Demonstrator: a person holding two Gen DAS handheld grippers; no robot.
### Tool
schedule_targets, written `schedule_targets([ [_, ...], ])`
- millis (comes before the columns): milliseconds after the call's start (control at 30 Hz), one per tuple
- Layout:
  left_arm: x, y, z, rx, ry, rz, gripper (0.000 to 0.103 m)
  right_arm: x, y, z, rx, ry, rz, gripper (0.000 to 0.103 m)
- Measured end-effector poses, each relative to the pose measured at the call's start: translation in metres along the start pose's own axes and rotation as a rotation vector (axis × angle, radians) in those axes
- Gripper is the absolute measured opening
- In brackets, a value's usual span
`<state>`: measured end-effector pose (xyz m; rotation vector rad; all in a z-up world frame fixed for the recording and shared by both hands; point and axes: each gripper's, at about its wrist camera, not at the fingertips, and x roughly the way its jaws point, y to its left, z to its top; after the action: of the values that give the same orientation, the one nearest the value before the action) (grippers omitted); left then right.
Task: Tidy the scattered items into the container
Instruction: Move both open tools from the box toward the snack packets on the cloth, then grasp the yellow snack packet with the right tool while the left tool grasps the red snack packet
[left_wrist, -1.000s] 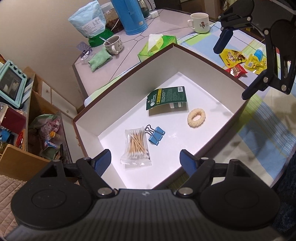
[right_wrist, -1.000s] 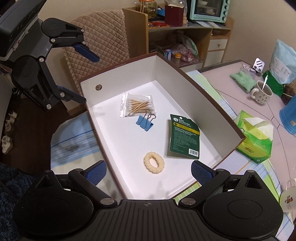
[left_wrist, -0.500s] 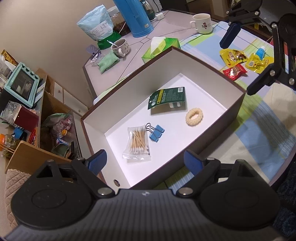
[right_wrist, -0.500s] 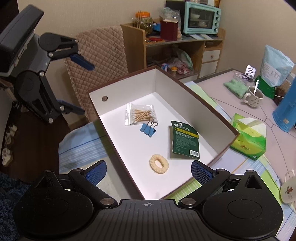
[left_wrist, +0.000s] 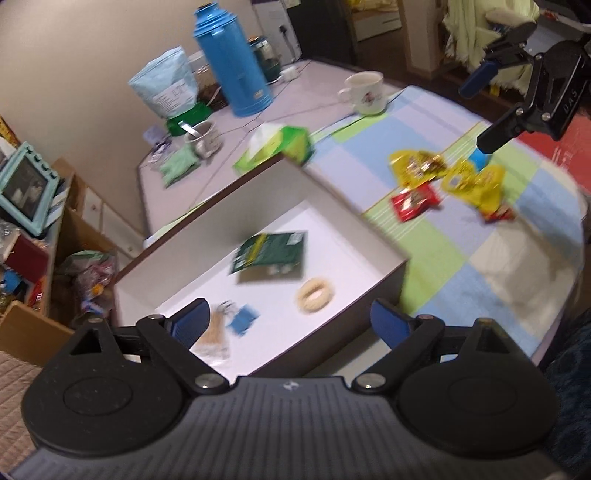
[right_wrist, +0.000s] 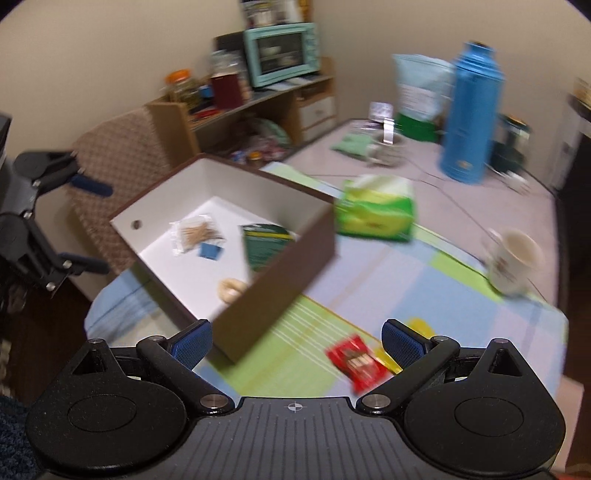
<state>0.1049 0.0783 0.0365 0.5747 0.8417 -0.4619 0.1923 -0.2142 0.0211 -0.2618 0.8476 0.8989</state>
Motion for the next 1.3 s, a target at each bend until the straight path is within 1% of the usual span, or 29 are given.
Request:
schedule_targets([
  [133, 0.007, -0.034, 0.014, -0.014, -0.021, -0.064, 0.092, -0.029, -0.03, -0.029, 0.065, 0.019, -0.032, 0.1],
  [267, 0.018, -0.066, 0.024, -0.048, -0.026, -0.125, 0.092, -0.047, -0.057, -0.059, 0.131, 0.052, -0.052, 0.1],
  [400, 0.032, -0.09, 0.028, -0.131, -0.004, -0.187, 0.092, -0.058, -0.077, -0.086, 0.189, 0.078, -0.064, 0.1],
  [533, 0.039, -0.109, 0.029, -0.22, 0.017, -0.22, 0.092, -0.065, -0.09, -0.104, 0.219, 0.092, -0.068, 0.1],
  [733, 0.047, -0.132, 0.032, -0.304, 0.04, -0.202, 0.092, -0.065, -0.107, -0.124, 0.267, 0.103, -0.032, 0.1],
  [933, 0.053, -0.145, 0.035, -0.383, 0.04, -0.182, 0.092, -0.06, -0.12, -0.126, 0.295, 0.094, -0.007, 0.1],
  [1067, 0.058, -0.15, 0.04, -0.4, 0.046, -0.169, 0.092, -0.053, -0.13, -0.125, 0.327, 0.079, 0.021, 0.1],
  [1300, 0.074, -0.151, 0.05, -0.391, 0.069, -0.147, 0.092, -0.03, -0.146, -0.122, 0.433, 0.082, 0.112, 0.1],
])
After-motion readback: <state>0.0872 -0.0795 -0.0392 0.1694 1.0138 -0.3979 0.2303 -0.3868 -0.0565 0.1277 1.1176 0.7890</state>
